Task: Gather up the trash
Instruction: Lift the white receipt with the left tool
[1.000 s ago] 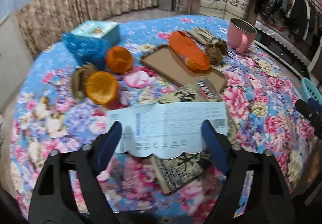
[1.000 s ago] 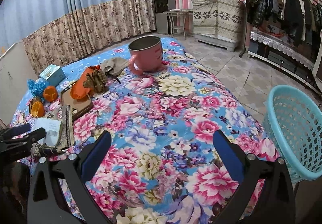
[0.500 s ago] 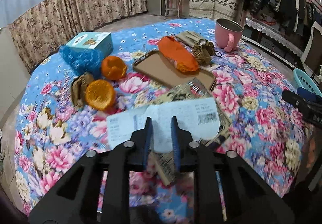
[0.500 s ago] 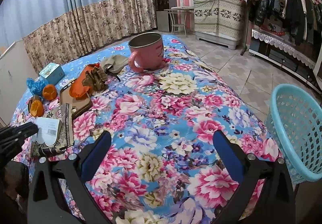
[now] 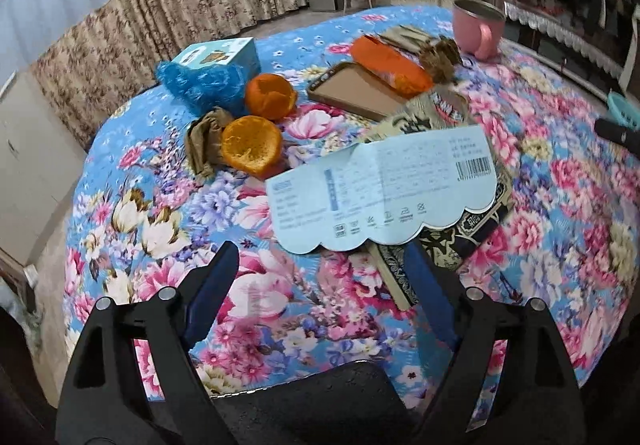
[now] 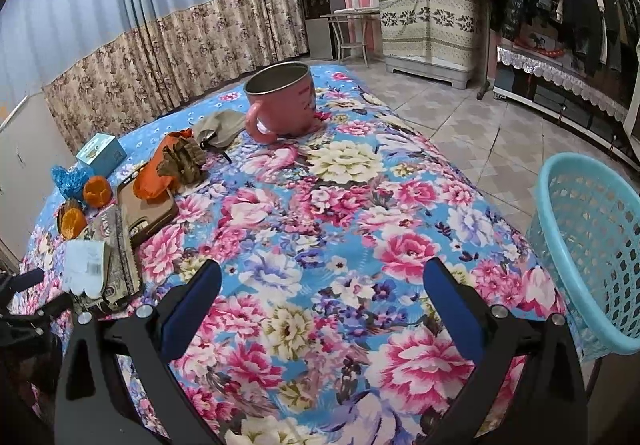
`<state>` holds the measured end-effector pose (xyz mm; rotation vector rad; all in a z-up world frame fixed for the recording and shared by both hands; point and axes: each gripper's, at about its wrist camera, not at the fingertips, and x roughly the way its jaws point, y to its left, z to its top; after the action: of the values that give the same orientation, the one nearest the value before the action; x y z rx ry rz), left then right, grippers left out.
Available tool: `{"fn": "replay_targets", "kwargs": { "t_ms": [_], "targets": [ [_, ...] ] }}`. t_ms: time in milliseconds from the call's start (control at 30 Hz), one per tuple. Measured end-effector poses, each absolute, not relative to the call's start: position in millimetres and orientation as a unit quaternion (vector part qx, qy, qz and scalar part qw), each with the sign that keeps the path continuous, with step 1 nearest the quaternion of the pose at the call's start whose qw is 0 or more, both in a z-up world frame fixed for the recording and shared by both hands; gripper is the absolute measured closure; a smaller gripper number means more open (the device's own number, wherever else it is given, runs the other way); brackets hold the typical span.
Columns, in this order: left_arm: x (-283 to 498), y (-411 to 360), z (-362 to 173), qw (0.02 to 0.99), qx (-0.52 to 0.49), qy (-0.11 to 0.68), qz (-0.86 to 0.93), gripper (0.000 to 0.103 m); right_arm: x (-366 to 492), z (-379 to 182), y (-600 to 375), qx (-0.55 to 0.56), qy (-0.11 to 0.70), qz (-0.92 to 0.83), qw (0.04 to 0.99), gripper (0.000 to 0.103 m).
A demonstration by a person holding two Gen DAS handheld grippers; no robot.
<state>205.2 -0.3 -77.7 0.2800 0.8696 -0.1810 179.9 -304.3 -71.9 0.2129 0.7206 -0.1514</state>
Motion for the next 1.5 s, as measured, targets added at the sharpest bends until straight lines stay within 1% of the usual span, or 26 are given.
{"fn": "replay_targets", "kwargs": {
  "t_ms": [100, 267, 333, 400, 433, 500, 533, 567, 633, 700, 767, 867, 933, 1000, 1067, 1133, 1233, 1267, 1300, 1367, 1400, 1500],
  "targets": [
    [201.9, -11.8, -76.1, 0.894, 0.16, 0.408, -0.093, 0.021, 181.2, -72.0, -302.2, 0.102, 0.352, -0.071, 0.928, 0.004],
    [213.2, -20.3, -74.4, 0.893, 0.159, 0.406, -0.11, 0.021, 181.7, -71.6, -299.5, 0.101, 0.351, -0.068, 0.928, 0.004],
    [216.6, -25.6, -73.6, 0.892, 0.163, 0.405, -0.12, 0.027, 181.5, -71.7, -298.4, 0.103, 0.351, -0.065, 0.928, 0.004],
    [219.6, -32.0, -72.4, 0.89, 0.161, 0.405, -0.133, 0.037, 181.6, -71.6, -297.0, 0.101, 0.351, -0.064, 0.929, 0.004],
    [220.9, -34.2, -72.2, 0.89, 0.16, 0.404, -0.137, 0.039, 181.7, -71.6, -296.1, 0.1, 0.351, -0.063, 0.929, 0.004],
    [225.8, -39.3, -71.8, 0.891, 0.158, 0.401, -0.144, 0.047, 182.9, -72.2, -295.5, 0.103, 0.352, -0.061, 0.928, 0.004],
    [228.7, -41.0, -72.1, 0.891, 0.156, 0.401, -0.145, 0.047, 183.5, -72.6, -294.8, 0.104, 0.352, -0.06, 0.928, 0.004],
    [231.6, -41.6, -72.3, 0.891, 0.153, 0.402, -0.144, 0.047, 183.6, -72.8, -293.7, 0.105, 0.353, -0.059, 0.928, 0.004],
    [238.7, -39.2, -72.5, 0.891, 0.142, 0.407, -0.144, 0.043, 183.7, -72.8, -292.4, 0.102, 0.353, -0.059, 0.928, 0.004],
    [247.1, -34.3, -73.0, 0.892, 0.133, 0.411, -0.136, 0.023, 184.5, -73.2, -291.8, 0.101, 0.353, -0.057, 0.928, 0.004],
    [258.8, -30.3, -73.0, 0.889, 0.126, 0.418, -0.139, 0.021, 185.4, -73.4, -292.0, 0.104, 0.353, -0.057, 0.928, 0.004],
    [273.3, -30.8, -70.8, 0.886, 0.118, 0.424, -0.148, 0.022, 186.7, -73.4, -292.5, 0.106, 0.351, -0.056, 0.928, 0.004],
    [280.1, -33.7, -68.4, 0.885, 0.115, 0.424, -0.153, 0.029, 187.9, -73.9, -291.9, 0.104, 0.352, -0.055, 0.929, 0.004],
    [280.4, -33.8, -67.4, 0.885, 0.101, 0.423, -0.165, 0.044, 189.2, -74.7, -292.1, 0.103, 0.353, -0.053, 0.929, 0.004],
    [277.7, -34.3, -66.7, 0.886, 0.101, 0.422, -0.164, 0.047, 192.1, -76.4, -293.0, 0.103, 0.354, -0.052, 0.928, 0.004],
    [272.0, -35.2, -65.2, 0.889, 0.116, 0.414, -0.158, 0.054, 194.3, -77.8, -293.6, 0.103, 0.358, -0.052, 0.927, 0.004],
    [266.8, -25.0, -61.6, 0.895, 0.118, 0.406, -0.14, 0.056, 195.7, -79.3, -289.7, 0.096, 0.361, -0.051, 0.926, 0.004],
    [266.2, -21.9, -60.4, 0.896, 0.117, 0.405, -0.137, 0.058, 195.9, -79.5, -287.9, 0.091, 0.362, -0.05, 0.927, 0.004],
    [266.0, -18.4, -58.3, 0.897, 0.112, 0.404, -0.139, 0.065, 196.2, -80.2, -284.7, 0.083, 0.363, -0.05, 0.927, 0.004],
    [266.2, -14.7, -55.7, 0.899, 0.106, 0.4, -0.142, 0.07, 195.7, -80.8, -280.2, 0.074, 0.365, -0.049, 0.927, 0.004],
    [265.0, -14.3, -53.9, 0.902, 0.108, 0.394, -0.142, 0.075, 194.7, -80.3, -277.5, 0.07, 0.363, -0.047, 0.928, 0.004],
    [260.8, -16.8, -51.6, 0.907, 0.124, 0.378, -0.14, 0.08, 191.3, -77.9, -268.4, 0.057, 0.359, -0.042, 0.931, 0.004]
  ]
}}
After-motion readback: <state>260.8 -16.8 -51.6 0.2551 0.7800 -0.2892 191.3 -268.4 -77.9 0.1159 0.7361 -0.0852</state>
